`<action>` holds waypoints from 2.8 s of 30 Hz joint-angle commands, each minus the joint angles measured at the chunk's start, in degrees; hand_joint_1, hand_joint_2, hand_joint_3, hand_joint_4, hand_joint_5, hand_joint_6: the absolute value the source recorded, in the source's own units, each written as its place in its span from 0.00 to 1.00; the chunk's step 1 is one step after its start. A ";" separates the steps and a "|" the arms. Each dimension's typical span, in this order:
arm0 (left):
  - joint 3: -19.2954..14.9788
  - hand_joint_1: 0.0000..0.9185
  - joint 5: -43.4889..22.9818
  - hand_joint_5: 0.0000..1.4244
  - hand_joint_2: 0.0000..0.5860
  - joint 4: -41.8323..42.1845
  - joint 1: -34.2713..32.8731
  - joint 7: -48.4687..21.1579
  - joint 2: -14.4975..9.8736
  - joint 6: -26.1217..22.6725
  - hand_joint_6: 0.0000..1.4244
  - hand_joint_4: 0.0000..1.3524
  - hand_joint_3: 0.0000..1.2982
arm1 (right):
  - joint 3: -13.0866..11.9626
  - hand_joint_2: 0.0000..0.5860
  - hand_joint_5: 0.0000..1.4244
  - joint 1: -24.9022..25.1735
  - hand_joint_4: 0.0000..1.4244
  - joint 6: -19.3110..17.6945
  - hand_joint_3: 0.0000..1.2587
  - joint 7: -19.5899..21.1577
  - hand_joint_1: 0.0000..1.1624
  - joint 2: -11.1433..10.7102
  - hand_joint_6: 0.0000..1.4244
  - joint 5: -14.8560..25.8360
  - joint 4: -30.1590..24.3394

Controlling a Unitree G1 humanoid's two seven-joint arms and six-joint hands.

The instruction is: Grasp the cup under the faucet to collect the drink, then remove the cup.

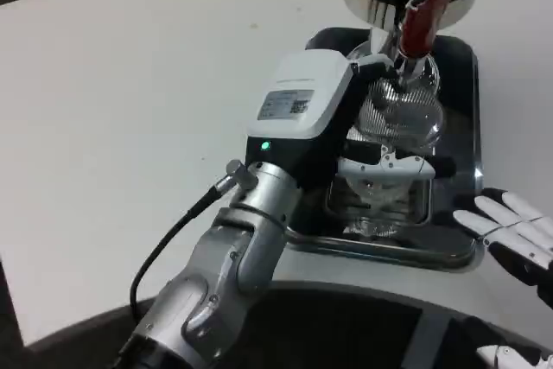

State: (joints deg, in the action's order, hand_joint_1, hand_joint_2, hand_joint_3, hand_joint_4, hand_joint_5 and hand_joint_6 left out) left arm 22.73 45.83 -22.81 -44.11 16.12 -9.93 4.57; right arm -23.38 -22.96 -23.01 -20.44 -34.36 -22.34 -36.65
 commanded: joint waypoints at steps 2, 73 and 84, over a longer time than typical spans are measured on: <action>0.45 0.40 1.07 0.53 0.10 2.11 1.94 0.22 -1.24 -1.11 0.84 0.36 0.45 | -0.41 0.76 0.01 -0.74 0.03 -1.33 0.10 -0.20 0.35 0.12 0.08 0.83 -0.72; -4.50 0.27 -4.18 0.24 0.20 15.43 12.53 -1.44 -4.42 4.77 0.40 0.06 0.09 | 1.55 0.76 0.02 0.29 0.05 -0.92 0.14 -0.36 0.35 0.03 0.09 -0.03 0.25; -9.80 0.27 -6.88 0.26 0.20 28.73 21.25 -4.21 -6.57 4.68 0.45 0.06 0.10 | 1.67 0.76 0.03 1.08 0.05 0.03 0.15 -0.50 0.35 0.16 0.09 0.12 0.13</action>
State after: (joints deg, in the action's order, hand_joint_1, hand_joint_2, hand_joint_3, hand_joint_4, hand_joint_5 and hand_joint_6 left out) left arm 14.43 40.22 2.55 -25.54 12.93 -15.73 8.90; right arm -21.90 -21.56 -23.21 -20.52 -34.39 -22.35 -36.30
